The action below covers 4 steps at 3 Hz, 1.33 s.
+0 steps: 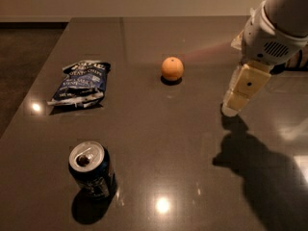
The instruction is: Move orange near pepsi can
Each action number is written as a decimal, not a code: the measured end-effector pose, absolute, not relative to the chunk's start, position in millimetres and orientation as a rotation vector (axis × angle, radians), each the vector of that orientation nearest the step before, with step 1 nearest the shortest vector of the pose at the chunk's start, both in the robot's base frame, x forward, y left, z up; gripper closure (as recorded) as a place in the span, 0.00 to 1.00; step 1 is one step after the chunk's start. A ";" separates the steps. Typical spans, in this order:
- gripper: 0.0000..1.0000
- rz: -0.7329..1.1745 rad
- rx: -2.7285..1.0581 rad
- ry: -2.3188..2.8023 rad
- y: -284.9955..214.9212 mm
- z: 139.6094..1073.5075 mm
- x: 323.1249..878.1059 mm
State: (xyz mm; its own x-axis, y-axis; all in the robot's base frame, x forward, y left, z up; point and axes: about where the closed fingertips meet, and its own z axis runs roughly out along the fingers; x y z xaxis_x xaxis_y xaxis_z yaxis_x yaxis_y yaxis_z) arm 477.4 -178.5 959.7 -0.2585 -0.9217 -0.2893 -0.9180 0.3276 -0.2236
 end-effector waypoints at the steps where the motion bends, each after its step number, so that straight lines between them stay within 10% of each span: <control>1: 0.00 0.043 -1.563 2.240 -164.1 947.4 510.3; 4: 0.00 0.182 -1.419 2.213 -110.3 907.5 592.7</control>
Offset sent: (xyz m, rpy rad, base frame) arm 0.1196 0.0395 -0.0333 0.2276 -0.0349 -0.1388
